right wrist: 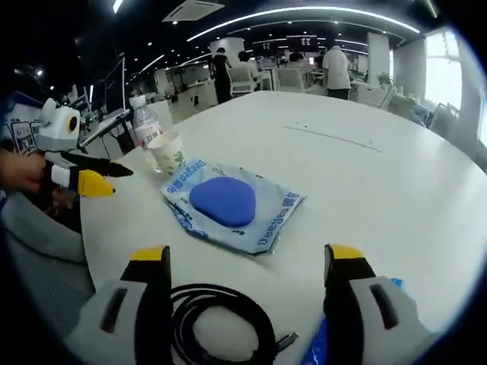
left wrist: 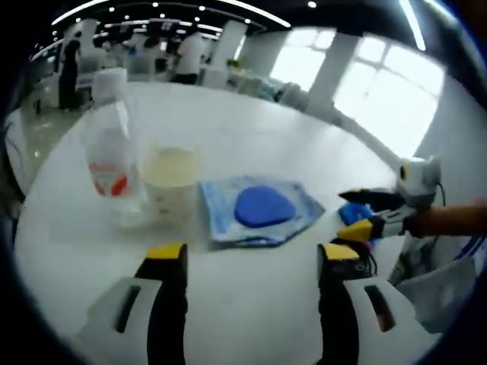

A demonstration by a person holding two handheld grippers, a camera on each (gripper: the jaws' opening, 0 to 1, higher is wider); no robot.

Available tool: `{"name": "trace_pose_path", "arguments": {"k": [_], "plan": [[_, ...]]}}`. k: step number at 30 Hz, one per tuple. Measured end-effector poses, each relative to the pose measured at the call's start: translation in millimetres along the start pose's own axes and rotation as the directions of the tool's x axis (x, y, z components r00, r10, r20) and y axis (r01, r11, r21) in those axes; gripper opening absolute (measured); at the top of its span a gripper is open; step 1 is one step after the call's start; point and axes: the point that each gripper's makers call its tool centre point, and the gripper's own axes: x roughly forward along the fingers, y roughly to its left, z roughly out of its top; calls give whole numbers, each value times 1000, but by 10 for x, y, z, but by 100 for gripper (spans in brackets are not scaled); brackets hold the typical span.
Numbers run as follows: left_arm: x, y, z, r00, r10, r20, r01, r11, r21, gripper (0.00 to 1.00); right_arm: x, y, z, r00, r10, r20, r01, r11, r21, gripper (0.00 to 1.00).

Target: Arrange the tabletop items into an orderly group along one side of the table until the central work area is clear of visible clutter.

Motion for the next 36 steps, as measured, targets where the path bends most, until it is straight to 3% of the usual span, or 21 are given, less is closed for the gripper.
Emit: {"name": "trace_pose_path", "arguments": {"k": [8, 11, 16, 20, 23, 27, 34, 36], "plan": [[-418, -59, 18, 999, -7, 40, 3, 995, 97, 77, -237, -24, 49, 997, -60, 49, 61, 998, -26, 93], [-571, -40, -2, 999, -10, 48, 5, 995, 101, 80, -313, -16, 38, 994, -79, 72, 77, 997, 28, 97], [-776, -20, -32, 999, -8, 45, 2, 993, 122, 87, -405, -9, -69, 992, -110, 57, 110, 994, -5, 100], [-960, -36, 6, 996, -17, 92, 6, 993, 119, 94, -509, -16, -122, 992, -121, 43, 121, 992, -15, 100], [-1088, -51, 2, 996, -25, 87, 12, 989, 147, 97, -596, -24, -146, 991, -128, 37, 130, 991, -36, 100], [-1217, -27, 25, 994, -8, 105, -11, 983, 182, 100, -707, -48, -187, 990, -142, 22, 143, 988, -63, 100], [-1283, -153, -120, 991, -21, 130, -4, 982, 188, 100, -882, -89, -252, 982, -186, 31, 186, 982, -18, 100], [-1278, -198, -130, 991, -23, 132, -8, 972, 234, 100, -941, -96, -242, 980, -196, 38, 196, 980, -5, 100]]}}
